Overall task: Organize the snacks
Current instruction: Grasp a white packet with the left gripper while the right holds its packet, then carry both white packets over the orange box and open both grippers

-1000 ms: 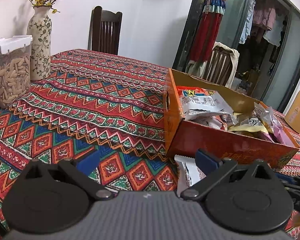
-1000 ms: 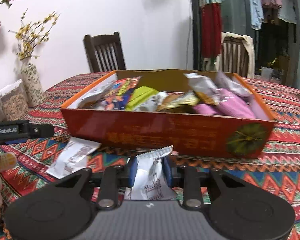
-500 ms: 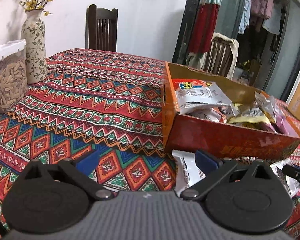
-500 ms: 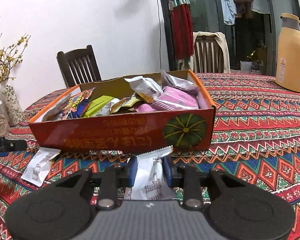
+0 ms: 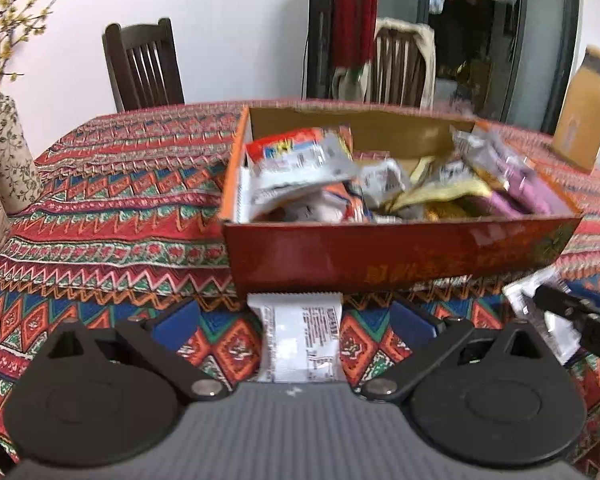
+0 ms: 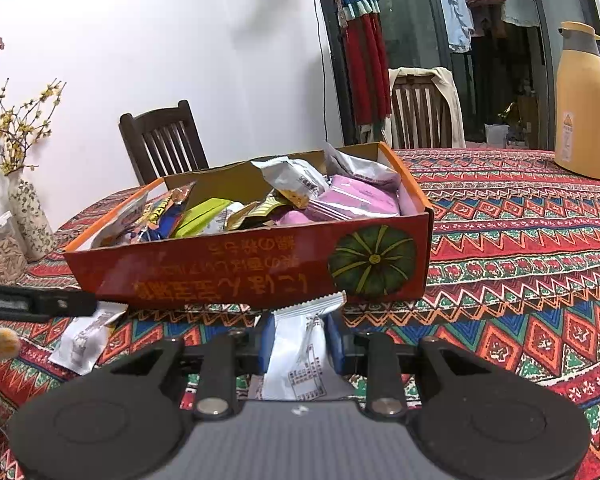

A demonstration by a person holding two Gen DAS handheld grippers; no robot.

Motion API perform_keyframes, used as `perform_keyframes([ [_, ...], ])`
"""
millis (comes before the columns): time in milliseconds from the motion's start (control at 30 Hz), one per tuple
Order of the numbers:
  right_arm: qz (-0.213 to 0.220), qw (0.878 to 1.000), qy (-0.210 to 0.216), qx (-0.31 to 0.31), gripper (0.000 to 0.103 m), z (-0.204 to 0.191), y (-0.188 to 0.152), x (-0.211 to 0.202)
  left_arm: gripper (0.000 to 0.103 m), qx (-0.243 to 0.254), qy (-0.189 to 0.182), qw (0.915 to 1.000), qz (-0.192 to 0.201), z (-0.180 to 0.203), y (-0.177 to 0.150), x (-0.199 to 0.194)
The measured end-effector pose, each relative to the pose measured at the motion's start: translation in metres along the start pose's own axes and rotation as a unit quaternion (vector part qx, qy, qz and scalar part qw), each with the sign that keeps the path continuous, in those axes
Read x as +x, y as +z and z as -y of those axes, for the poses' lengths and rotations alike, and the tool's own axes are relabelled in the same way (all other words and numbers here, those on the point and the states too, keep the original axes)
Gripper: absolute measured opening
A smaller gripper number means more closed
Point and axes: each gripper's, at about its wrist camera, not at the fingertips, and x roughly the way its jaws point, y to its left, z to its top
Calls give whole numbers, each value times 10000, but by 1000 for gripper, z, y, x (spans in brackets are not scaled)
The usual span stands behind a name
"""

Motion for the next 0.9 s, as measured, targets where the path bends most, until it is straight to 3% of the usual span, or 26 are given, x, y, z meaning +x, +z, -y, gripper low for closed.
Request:
perform_keyframes([
  [267,22,10000,15,-23,28,-1,-1,-1,103,-77,124,9989,-457,2,-13,32],
  [600,33,10000,13,-29,28,-1,-1,-1,102,-106,150,9994,-297,3,-18,31],
  [667,35,10000,13,-30,28,-1,-1,-1,94,-96,147,9996,-233,4,-18,29],
  [833,49,10000,26,3,28,0,0,-1,50,-12,37,10000,-61,7,-18,21],
  [900,56,10000,26,16,28,0,0,-1,49,27,-3,10000,-50,9,-18,19],
])
